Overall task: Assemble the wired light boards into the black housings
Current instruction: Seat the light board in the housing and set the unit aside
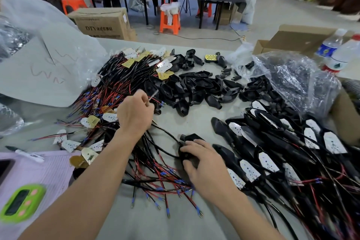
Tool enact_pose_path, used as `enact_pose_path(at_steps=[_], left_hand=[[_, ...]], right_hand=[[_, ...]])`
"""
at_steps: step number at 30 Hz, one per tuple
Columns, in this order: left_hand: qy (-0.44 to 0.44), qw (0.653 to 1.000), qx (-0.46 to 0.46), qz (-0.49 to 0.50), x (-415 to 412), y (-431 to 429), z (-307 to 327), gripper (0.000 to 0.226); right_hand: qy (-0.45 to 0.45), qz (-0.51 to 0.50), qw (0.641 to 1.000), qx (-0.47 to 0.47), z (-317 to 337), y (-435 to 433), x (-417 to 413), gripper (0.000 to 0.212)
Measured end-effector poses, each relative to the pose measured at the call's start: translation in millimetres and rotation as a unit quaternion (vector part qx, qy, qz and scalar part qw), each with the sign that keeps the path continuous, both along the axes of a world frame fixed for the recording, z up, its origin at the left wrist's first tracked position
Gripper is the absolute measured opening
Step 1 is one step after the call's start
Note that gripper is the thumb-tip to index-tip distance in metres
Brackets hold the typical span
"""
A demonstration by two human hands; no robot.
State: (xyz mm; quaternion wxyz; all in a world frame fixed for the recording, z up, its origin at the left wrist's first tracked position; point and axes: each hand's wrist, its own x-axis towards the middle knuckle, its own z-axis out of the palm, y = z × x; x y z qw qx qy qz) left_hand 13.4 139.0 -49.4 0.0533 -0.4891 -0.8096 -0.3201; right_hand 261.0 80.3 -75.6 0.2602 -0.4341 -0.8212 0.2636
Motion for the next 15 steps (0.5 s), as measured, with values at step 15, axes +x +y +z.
enact_pose_path(at_steps=[15], left_hand=[[-0.612, 0.737, 0.171, -0.227, 60.2, -24.9, 118.7, 0.041]], right_hand=[[0.352, 0.064, 0.866, -0.350, 91.4, 4.7, -19.8, 0.020]])
